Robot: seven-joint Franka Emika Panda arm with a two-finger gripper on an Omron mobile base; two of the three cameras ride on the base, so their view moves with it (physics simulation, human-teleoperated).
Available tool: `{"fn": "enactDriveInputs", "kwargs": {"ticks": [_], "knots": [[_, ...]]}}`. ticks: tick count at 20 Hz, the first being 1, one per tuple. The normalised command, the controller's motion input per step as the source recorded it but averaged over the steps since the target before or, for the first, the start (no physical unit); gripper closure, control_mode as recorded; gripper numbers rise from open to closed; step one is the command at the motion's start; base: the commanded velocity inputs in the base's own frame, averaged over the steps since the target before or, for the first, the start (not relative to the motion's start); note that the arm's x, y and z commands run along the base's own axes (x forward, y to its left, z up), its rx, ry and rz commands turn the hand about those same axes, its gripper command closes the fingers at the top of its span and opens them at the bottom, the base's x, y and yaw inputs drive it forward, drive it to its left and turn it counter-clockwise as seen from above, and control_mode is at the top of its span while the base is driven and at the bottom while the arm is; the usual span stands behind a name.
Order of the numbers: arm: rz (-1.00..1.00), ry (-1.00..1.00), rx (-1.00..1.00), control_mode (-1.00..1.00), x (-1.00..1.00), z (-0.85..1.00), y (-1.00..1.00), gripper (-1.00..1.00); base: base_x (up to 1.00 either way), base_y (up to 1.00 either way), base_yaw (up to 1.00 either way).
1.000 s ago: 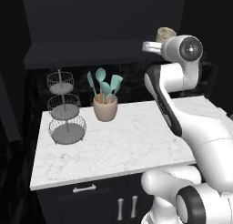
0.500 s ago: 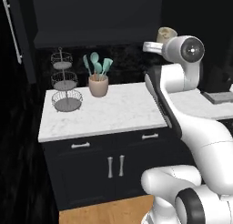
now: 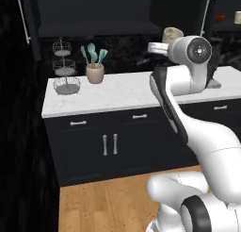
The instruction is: Gather all objects into one cabinet and sort the glasses and bowls to opposite sides.
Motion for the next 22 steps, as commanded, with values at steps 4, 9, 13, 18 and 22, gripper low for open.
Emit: {"fn": "enactDriveInputs", "kwargs": {"ticks": [4,9,13,18,22], "knots": [[0.0,0.0,0.0,1.0,0.0,0.0,0.0,1.0,-0.12,-0.83,0.0],[0.0,0.0,0.0,1.0,0.0,0.0,0.0,1.0,-0.03,-0.98,0.0],[0.0,0.0,0.0,1.0,0.0,0.0,0.0,1.0,-0.02,-1.0,0.0],[0.0,0.0,0.0,1.0,0.0,0.0,0.0,1.0,-0.03,-0.97,0.0],[0.0,0.0,0.0,1.0,0.0,0.0,0.0,1.0,0.0,-0.92,0.0]]}}
